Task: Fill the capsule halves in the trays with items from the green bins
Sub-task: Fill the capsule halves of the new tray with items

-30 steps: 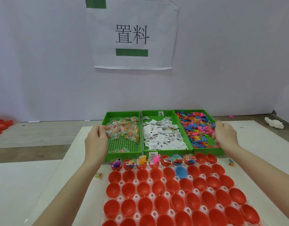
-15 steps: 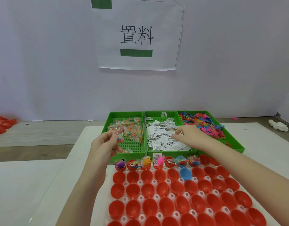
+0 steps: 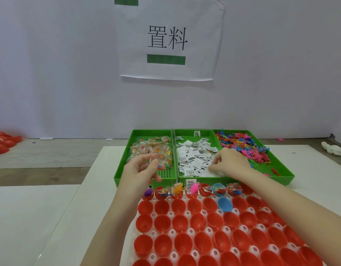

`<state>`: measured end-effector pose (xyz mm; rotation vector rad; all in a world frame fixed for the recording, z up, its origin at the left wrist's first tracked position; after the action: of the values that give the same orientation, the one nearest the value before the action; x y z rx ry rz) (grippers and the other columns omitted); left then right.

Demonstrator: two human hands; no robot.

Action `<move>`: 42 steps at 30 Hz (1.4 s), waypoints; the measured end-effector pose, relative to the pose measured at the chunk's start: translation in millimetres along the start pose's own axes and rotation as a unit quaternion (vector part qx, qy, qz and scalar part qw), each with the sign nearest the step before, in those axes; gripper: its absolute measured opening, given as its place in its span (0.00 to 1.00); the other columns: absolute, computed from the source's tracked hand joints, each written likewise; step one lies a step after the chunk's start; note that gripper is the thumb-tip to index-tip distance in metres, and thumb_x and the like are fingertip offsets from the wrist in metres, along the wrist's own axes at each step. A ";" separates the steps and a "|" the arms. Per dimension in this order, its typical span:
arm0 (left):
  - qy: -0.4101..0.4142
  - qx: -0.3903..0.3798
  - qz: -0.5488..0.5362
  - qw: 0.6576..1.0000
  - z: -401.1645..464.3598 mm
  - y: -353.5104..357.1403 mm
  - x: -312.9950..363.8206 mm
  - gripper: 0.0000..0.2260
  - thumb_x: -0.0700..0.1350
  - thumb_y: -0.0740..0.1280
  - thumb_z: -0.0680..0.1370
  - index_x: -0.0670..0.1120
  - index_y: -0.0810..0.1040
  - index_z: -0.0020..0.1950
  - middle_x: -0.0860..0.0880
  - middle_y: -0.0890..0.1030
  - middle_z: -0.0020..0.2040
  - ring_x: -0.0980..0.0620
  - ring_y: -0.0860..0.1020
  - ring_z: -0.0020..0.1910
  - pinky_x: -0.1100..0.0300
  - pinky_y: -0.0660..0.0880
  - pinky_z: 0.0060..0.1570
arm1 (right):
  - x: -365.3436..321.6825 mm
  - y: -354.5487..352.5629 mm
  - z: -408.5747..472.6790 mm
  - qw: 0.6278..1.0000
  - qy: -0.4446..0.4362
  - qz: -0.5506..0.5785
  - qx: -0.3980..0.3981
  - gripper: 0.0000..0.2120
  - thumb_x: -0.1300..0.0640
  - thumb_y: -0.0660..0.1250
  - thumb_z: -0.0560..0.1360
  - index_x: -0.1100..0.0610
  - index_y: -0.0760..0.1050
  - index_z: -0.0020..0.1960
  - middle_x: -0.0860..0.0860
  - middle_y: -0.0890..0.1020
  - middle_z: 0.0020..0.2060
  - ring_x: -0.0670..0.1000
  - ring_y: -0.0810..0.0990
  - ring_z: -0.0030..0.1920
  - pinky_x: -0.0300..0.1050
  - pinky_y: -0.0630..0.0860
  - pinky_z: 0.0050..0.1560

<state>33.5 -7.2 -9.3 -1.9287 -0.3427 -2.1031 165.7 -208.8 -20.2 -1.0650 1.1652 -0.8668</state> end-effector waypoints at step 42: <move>-0.049 -0.196 -0.233 0.951 -44.1 47.1 45.5 0.07 0.40 0.65 0.75 0.42 0.82 0.48 0.44 0.85 0.44 0.52 0.83 0.45 0.68 0.78 0.41 | -63.7 -56.5 -113.1 0.794 -0.016 0.606 0.044 0.09 0.56 0.71 0.66 0.63 0.78 0.38 0.42 0.70 0.15 0.39 0.69 0.17 0.25 0.64 0.21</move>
<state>5.2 -68.4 31.9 -2.3713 -0.4694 -2.5317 42.2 -187.0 45.4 -0.0868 1.4350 0.1348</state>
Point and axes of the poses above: each hand's wrist, its own z-axis towards the middle knuckle, its own y-axis out of the palm, x = y × z, the point moved 2 cm from there along z, towards the middle knuckle
